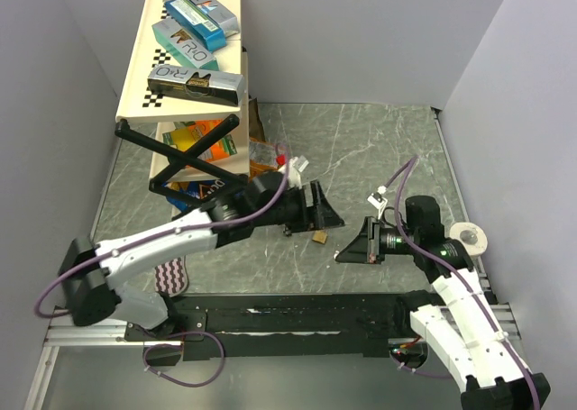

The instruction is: Unlock with the key

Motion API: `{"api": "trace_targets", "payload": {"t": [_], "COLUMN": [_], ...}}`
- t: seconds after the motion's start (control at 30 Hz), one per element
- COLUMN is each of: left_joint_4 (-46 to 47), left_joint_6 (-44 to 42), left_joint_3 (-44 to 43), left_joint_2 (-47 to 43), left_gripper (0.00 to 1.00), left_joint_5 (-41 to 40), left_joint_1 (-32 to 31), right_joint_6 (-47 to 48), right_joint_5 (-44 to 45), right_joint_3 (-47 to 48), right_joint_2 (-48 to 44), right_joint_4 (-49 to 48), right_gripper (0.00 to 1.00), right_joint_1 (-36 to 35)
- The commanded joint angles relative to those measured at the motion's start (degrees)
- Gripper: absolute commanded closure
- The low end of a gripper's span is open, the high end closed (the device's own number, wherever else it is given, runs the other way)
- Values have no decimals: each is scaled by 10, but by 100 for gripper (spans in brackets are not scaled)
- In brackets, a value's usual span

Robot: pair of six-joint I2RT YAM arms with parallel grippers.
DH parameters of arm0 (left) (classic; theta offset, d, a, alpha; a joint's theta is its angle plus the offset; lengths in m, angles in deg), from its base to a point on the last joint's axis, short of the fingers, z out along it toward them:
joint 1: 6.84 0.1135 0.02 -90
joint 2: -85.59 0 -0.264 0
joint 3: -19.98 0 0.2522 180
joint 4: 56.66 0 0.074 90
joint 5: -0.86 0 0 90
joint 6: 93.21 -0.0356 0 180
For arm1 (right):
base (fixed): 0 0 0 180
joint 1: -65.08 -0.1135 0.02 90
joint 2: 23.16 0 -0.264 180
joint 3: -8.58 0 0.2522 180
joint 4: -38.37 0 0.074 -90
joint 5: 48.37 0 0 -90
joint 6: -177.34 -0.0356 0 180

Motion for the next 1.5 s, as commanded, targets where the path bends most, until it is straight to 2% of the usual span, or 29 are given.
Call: {"api": "trace_targets", "payload": {"t": [0.0, 0.13, 0.47, 0.57, 0.9, 1.2, 1.47], "left_joint_4": [-227, -294, -377, -382, -337, -379, -393], "left_joint_6": [-27, -46, -145, -176, -268, -273, -261], "left_joint_3": [-95, -165, -305, -322, -340, -367, -389], "left_joint_2": [107, 194, 390, 418, 467, 512, 532], "left_gripper": [20, 13, 13, 14, 19, 26, 36], "left_joint_5": [-125, -164, -220, -237, -215, -233, -235], "left_joint_1": [-10, -23, -25, -25, -25, -24, -25], "right_joint_6": [42, 48, 16, 16, 11, 16, 18], "right_joint_5": [95, 137, 147, 147, 143, 139, 135], "right_joint_3": [37, 55, 58, 60, 58, 58, 59], "right_joint_2": [-7, -22, -70, -75, -82, -76, -65], "right_joint_4": [101, 135, 133, 136, 139, 134, 125], "right_gripper": [100, 100, 100, 100, 100, 100, 100], "right_joint_1": [6, 16, 26, 26, 27, 27, 28]}}
